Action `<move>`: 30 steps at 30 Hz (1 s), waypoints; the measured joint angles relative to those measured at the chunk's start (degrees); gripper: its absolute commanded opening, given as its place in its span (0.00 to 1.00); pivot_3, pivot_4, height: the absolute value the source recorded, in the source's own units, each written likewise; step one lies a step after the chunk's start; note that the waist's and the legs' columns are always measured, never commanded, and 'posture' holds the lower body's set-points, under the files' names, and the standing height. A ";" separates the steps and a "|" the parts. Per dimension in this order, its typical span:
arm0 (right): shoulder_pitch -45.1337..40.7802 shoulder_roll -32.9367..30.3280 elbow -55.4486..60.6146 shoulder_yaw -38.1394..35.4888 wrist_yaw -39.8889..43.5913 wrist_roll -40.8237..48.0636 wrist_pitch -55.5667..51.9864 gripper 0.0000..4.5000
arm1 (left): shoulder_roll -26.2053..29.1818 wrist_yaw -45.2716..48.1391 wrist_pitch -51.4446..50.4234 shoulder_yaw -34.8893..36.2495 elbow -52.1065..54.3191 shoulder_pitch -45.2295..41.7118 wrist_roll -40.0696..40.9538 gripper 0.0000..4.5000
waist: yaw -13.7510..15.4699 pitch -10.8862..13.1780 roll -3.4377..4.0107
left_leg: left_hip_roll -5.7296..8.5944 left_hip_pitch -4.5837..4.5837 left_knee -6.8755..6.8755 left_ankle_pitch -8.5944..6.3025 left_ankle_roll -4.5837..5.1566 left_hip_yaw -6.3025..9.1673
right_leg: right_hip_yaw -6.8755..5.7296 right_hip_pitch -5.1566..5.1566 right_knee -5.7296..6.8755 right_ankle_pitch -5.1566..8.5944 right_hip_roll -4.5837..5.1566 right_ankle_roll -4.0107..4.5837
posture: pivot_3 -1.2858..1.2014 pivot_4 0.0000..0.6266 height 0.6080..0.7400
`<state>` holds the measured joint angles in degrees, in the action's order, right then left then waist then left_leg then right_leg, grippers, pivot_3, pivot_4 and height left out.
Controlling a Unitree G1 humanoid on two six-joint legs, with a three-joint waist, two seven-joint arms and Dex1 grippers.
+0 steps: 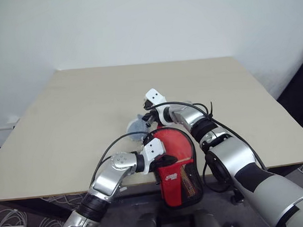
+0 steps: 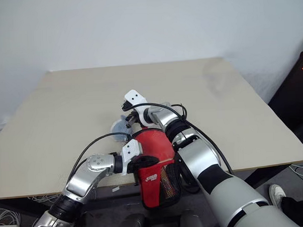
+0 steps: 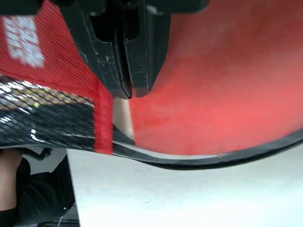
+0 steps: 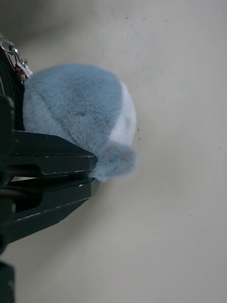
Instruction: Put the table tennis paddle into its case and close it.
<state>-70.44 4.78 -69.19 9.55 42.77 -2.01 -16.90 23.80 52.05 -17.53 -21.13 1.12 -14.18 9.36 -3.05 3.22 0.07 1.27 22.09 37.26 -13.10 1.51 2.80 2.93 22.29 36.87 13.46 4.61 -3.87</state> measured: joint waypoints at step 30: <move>-0.40 1.21 -2.82 -5.98 -14.20 -0.16 4.19 0.01 | -2.24 -7.01 2.44 1.58 -3.85 -0.78 -2.14 0.00 | 0.02 -0.05 0.05 | 0.01 -0.23 -0.15 0.04 -0.06 0.15 | 0.02 -0.09 0.04 0.00 -0.07 0.04 | 0.52 0.00 1.00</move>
<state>-70.84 5.99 -72.01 3.57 28.57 -2.17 -12.71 21.55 45.04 -15.10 -19.54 -2.73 -14.96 7.23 -3.03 3.17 0.12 1.28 21.86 37.10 -13.06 1.45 2.95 2.95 22.20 36.91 13.46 4.54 -3.83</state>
